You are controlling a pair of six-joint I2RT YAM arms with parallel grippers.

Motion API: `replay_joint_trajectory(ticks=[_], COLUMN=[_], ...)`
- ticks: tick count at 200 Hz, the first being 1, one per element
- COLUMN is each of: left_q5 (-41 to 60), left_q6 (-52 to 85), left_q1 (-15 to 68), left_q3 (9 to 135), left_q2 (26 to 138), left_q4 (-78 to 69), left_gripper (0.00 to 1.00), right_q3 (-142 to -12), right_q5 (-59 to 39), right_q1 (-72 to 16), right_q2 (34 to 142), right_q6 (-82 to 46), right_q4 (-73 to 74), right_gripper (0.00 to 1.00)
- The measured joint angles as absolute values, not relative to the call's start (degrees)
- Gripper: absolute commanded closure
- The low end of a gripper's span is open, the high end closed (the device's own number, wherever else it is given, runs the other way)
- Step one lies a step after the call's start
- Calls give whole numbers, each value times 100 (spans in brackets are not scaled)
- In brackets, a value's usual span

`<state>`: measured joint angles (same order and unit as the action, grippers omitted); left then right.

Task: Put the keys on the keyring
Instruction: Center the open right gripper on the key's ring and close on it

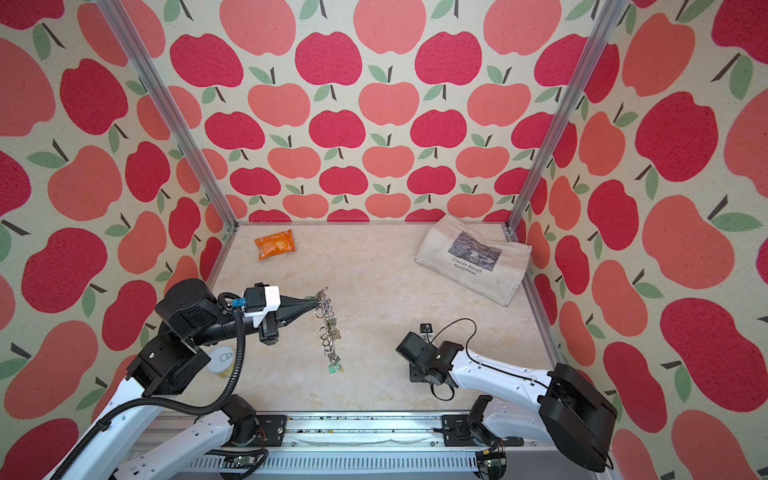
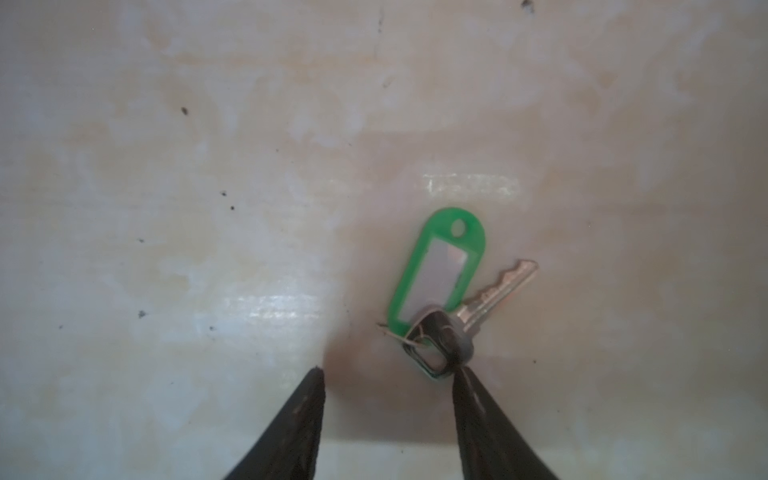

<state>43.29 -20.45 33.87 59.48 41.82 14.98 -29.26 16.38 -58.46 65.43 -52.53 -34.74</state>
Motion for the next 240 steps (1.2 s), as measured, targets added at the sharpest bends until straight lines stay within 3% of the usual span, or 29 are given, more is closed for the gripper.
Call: replay_joint_trajectory(ticks=[36, 61, 113, 162, 240], left_q5=[4329, 4327, 4327, 4327, 4276], left_q6=[-2045, -2045, -2043, -2040, -2045], left_q1=[3387, 3380, 3350, 3350, 3345], left_q3=[5937, 5922, 5916, 5833, 5833], left_q2=[4163, 4163, 4123, 4032, 4134], left_q4=[1494, 1494, 1494, 1483, 1494], left_gripper=[100, 100, 100, 100, 100], right_q3=[-2939, -3229, -4342, -4313, -4274], right_q5=[1693, 1868, 2386, 2469, 2410], right_q1=[-5848, -6014, -6482, -6355, -5948], right_q2=[6075, 6344, 7776, 7773, 8147], right_q6=[-5282, -5489, -6488, -6938, -7299], right_q4=[-3763, -3970, -4606, -4845, -4718], right_gripper=[64, 71, 68, 70, 66])
